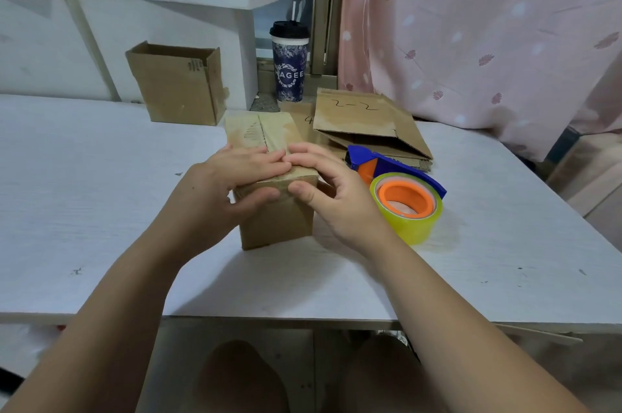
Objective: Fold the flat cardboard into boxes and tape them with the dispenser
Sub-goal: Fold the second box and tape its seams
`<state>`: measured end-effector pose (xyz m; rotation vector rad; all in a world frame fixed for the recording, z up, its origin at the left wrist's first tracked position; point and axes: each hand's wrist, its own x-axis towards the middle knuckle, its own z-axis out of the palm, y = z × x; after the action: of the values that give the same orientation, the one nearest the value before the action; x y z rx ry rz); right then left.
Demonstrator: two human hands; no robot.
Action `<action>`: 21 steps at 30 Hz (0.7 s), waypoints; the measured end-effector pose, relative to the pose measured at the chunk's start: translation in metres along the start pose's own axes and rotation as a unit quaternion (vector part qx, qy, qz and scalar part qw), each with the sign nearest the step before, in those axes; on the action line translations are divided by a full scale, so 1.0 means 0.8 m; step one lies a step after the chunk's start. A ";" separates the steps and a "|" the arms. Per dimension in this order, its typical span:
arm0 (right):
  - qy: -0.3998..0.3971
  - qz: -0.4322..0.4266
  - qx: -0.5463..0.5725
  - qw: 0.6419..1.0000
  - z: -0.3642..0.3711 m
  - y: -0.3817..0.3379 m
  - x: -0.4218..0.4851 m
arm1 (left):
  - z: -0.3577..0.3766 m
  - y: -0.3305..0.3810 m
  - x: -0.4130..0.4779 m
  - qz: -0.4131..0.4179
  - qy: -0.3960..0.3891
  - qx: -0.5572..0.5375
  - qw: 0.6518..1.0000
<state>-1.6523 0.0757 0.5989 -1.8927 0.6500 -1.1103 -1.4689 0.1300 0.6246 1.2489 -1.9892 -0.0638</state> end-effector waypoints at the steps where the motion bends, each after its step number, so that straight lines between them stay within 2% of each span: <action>1: -0.004 0.003 0.018 1.000 -0.001 0.001 -0.002 | -0.001 -0.001 0.000 0.000 -0.001 -0.007 1.000; 6: 0.014 -0.004 0.020 1.000 -0.002 0.004 -0.006 | 0.005 0.004 -0.004 -0.005 0.035 -0.021 0.999; 10: 0.014 -0.005 0.017 1.000 -0.001 0.004 -0.005 | 0.004 0.002 -0.004 -0.006 0.029 -0.032 0.999; 14: 0.008 0.000 0.038 0.999 -0.002 0.007 -0.006 | -0.005 -0.011 -0.016 -0.070 0.058 -0.143 0.986; 18: 0.023 -0.007 0.030 0.999 0.001 0.007 -0.004 | 0.000 -0.008 -0.020 -0.038 0.102 -0.062 0.992; 21: 0.039 -0.012 0.029 0.999 0.006 0.006 -0.006 | 0.000 -0.006 -0.023 -0.019 0.092 -0.001 0.996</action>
<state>-1.6504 0.0786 0.5915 -1.8195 0.6335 -1.2094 -1.4614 0.1416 0.6119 1.2455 -1.8062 0.0294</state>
